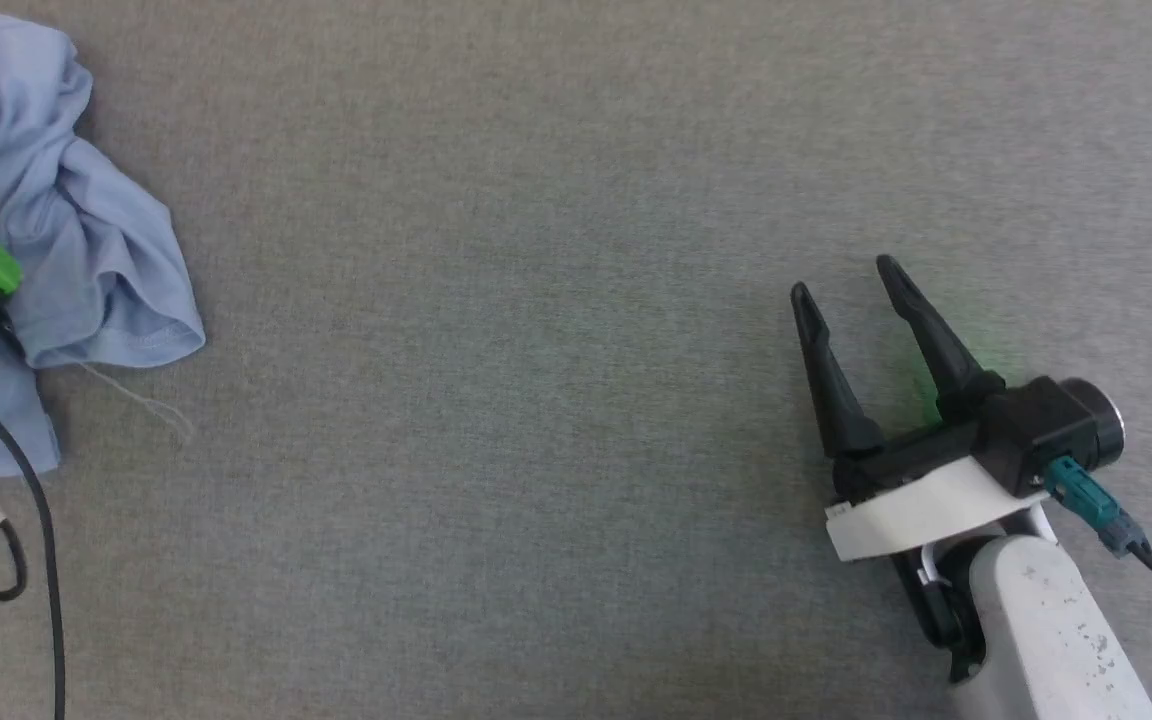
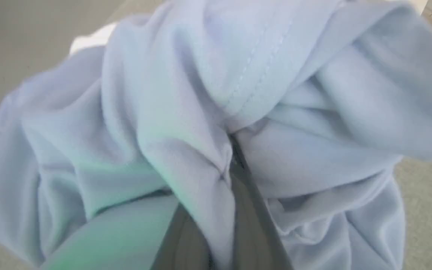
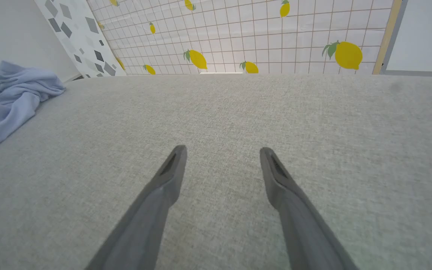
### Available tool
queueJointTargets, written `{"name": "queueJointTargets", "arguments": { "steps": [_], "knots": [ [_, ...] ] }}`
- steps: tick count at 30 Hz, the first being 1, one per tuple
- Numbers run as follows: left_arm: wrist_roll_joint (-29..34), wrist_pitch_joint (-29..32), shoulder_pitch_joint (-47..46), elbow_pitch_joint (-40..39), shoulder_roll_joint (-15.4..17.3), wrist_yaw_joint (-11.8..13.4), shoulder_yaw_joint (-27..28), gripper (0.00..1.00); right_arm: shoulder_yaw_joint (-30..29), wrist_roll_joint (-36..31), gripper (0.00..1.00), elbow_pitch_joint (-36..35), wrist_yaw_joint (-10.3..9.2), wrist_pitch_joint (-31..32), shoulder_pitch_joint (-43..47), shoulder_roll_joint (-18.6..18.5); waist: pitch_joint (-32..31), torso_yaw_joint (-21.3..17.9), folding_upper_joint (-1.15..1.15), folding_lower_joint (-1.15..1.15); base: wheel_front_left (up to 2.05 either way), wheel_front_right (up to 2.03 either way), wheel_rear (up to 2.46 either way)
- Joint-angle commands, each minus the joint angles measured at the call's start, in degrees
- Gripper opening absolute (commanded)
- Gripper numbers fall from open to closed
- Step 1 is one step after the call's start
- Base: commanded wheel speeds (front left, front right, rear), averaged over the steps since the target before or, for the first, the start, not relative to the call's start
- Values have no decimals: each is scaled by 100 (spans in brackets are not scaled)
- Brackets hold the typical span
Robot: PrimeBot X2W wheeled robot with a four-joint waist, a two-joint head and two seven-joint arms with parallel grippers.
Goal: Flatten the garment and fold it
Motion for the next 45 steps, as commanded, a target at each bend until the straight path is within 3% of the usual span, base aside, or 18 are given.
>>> {"name": "queueJointTargets", "arguments": {
  "steps": [1,5,9,13,20,28,31,39,45],
  "knots": [
    [205,-414,75,-163,129,-54,-37,0,-33,71,100,126,-9,-54,102,-10,-533,-30,0,-1,0,0,0],
    [720,-1734,62,-502,302,-164,-192,0,-71,242,100,344,-9,-150,312,-10,-1310,-52,0,-1,0,0,0],
    [977,-2801,-218,-531,314,-428,-411,0,-148,380,100,514,-9,-206,596,-10,-2050,-106,0,-1,0,0,0],
    [1073,-3495,-599,-605,93,-696,-727,0,-232,479,100,591,-9,-225,903,-10,-2644,-201,0,-1,0,0,0],
    [868,-3991,-1280,-636,-667,-1075,-1226,0,-354,484,100,530,-9,-149,1211,-10,-3157,-450,0,-1,0,0,0],
    [313,-4034,-1558,-489,-1781,-1488,-1744,0,-399,481,100,373,-9,-9,1395,-10,-3344,-807,0,-1,0,0,0],
    [122,-3852,-1379,-343,-2025,-1613,-2018,0,-393,468,100,323,-9,42,1464,-10,-3370,-939,0,-1,0,0,0],
    [-565,-3061,-83,265,-2252,-1763,-2892,0,-429,464,100,185,-9,168,1575,-10,-3361,-1305,0,-1,0,0,0],
    [-567,-1824,932,1186,-2268,-1555,-3810,0,-464,446,100,126,-9,244,1644,-10,-3356,-1429,0,-1,0,0,0]
  ]
}}
